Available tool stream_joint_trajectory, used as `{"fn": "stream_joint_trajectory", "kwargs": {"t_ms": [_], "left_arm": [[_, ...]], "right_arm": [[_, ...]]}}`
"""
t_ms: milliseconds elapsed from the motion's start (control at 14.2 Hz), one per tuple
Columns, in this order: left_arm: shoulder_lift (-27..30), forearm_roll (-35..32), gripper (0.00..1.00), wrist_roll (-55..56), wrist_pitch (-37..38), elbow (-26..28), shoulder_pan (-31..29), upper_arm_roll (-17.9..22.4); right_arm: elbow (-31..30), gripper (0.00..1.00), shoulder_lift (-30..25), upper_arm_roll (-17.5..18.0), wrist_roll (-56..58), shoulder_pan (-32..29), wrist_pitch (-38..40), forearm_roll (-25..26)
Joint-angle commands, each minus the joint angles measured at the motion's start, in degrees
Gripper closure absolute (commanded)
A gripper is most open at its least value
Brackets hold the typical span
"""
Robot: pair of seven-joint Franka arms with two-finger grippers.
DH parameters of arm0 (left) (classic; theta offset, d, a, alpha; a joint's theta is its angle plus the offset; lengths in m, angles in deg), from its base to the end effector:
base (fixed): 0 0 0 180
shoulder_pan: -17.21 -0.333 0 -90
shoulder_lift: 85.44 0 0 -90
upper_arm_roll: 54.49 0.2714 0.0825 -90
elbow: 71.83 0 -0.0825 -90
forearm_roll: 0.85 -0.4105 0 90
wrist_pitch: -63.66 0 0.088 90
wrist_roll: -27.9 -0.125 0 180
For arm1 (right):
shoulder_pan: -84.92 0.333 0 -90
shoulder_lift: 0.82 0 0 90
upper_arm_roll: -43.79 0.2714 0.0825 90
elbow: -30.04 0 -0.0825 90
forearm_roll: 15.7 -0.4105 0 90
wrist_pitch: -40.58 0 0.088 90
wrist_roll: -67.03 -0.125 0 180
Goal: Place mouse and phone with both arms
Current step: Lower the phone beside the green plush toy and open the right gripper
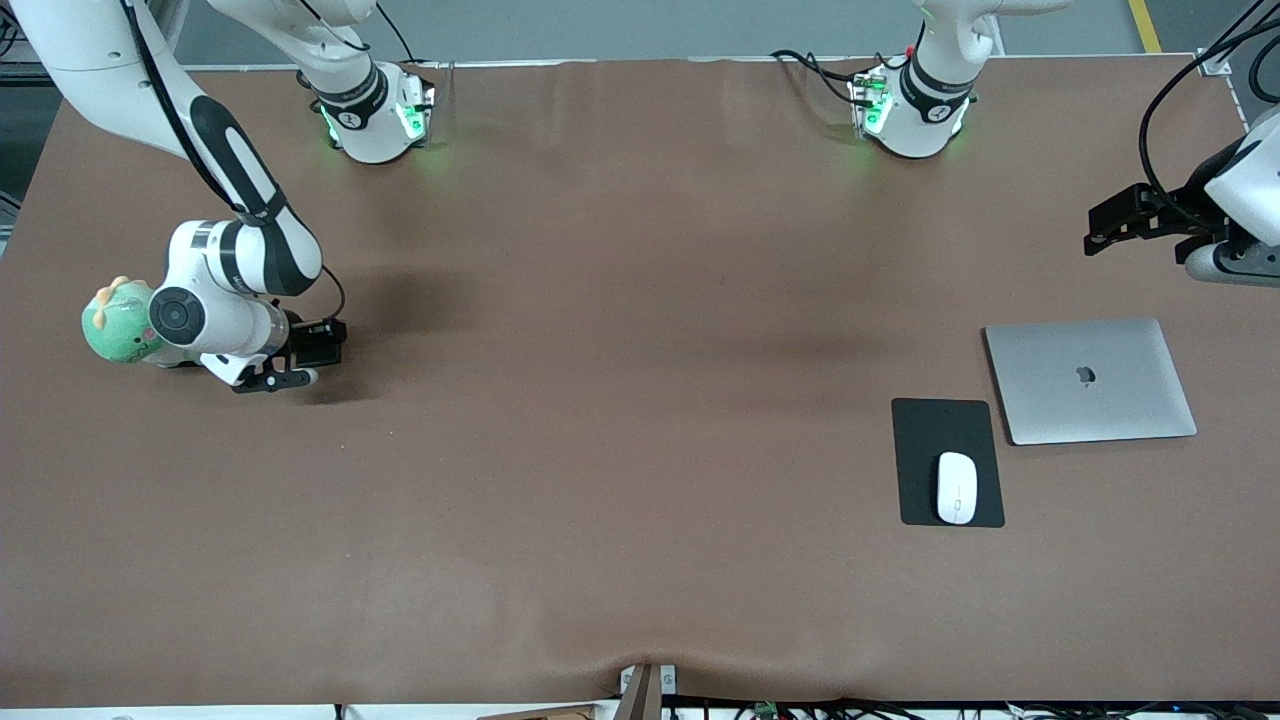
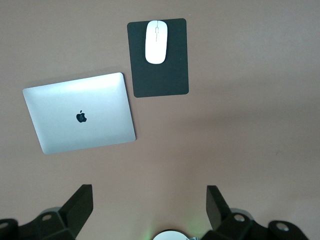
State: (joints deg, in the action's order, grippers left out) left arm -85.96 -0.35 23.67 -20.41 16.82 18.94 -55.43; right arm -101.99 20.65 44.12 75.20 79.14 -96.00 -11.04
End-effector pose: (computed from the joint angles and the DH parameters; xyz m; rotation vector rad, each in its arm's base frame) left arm 0.5701 -0.0277 0.5598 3.1227 -0.1891 -0.1391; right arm 0.4787 -0.0471 0.0796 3.0925 0.1777 -0.4653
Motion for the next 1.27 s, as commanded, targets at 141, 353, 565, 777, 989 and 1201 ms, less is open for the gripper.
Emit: {"fn": "stream_joint_trajectory", "kwargs": {"t_ms": [141,353,565,777,989,1201], "left_arm": [[0.2,0.7,0.00,-0.3,-0.2,-0.3,0.0,0.2],[0.2,0.8,0.00,-0.3,-0.5,-0.3,-0.1,0.2],[0.2,0.8,0.00,-0.3,-0.5,-0.3,-0.3,0.2],[0.2,0.8,0.00,-0.4,-0.6,-0.2,-0.4,0.2],[0.2,0.8,0.00,-0.7,-0.7,-0.3,-0.4,0.2],[0.2,0.8,0.00,-1.1,-1.3,-0.2,-0.5,0.2]], "right_arm": [[9.9,0.00,-0.8,0.0,1.4,0.4,14.3,-1.8],[22.2,0.00,-0.4,0.1,7.1,0.2,25.3,-1.7],[35.2,0.00,0.5,0.3,12.0,0.5,33.8,-1.7],[47.3,0.00,0.4,0.3,12.1,0.6,38.5,-0.6],[52.0,0.00,-0.3,0.3,11.8,0.6,38.8,-0.5],[60.5,0.00,-0.5,0.7,11.7,1.0,43.9,-1.2]]}}
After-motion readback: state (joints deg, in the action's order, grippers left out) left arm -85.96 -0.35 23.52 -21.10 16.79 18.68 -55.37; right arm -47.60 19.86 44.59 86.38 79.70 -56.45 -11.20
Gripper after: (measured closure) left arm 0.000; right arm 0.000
